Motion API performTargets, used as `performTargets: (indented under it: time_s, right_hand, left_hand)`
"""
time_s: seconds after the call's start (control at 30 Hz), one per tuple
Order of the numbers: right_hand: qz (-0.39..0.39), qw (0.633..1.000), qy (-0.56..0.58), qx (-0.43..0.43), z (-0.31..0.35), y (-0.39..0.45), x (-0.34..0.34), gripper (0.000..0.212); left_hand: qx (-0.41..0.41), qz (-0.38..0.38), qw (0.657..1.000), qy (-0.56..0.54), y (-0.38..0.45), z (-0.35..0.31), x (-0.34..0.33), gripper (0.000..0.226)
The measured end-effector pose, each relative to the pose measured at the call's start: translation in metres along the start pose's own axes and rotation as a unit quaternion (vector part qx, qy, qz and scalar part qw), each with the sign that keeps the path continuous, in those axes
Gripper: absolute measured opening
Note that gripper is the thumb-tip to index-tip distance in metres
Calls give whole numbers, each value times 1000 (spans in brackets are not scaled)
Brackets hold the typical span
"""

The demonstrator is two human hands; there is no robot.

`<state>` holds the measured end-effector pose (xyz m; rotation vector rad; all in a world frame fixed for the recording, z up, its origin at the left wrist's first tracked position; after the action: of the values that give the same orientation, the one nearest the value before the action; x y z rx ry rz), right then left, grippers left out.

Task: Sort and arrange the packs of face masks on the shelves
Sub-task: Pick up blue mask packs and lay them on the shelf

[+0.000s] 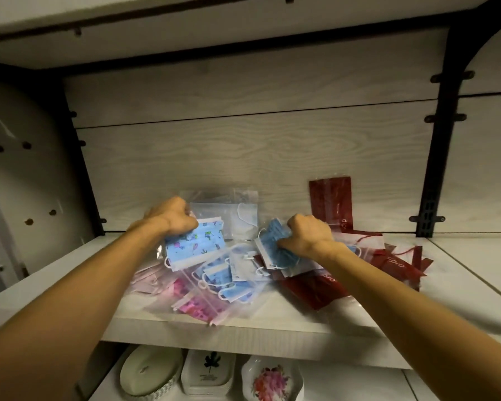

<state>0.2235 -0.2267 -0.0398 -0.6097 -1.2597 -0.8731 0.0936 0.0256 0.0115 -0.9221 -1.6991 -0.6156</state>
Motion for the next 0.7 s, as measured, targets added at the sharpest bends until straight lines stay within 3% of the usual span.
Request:
performTargets:
  time_s: [0.1, 0.23, 0.4, 0.57, 0.7]
  right_hand:
    - [-34, 999, 15, 13, -1, 3, 0, 33]
    - [-72, 989, 123, 30, -5, 3, 5, 40]
    - [-115, 935, 332, 53, -10, -8, 17, 53]
    - [-121, 850, 509, 64, -21, -37, 38, 57]
    - [-112, 819, 561, 49, -30, -75, 49, 43]
  left_hand:
    - [-2, -6, 998, -67, -1, 2, 9, 17]
    - [-11, -45, 987, -151, -5, -3, 23, 15]
    - [-51, -103, 949, -293, -16, -13, 37, 14]
    - [-95, -34, 897, -431, -40, -31, 33, 19]
    - [-116, 22, 893, -433, -65, -42, 22, 5]
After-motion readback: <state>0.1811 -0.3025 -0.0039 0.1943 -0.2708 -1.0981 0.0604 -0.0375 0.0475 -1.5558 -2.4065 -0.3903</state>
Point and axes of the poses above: each hand's wrist, its own y-axis towards the middle knuckle, its own x-axis out of the back of the hand, z = x × y, the point moved 1 cm from there along y, towards the middle knuckle, and after that the axes turned 12 degrees about z, right-handed, at the moved point
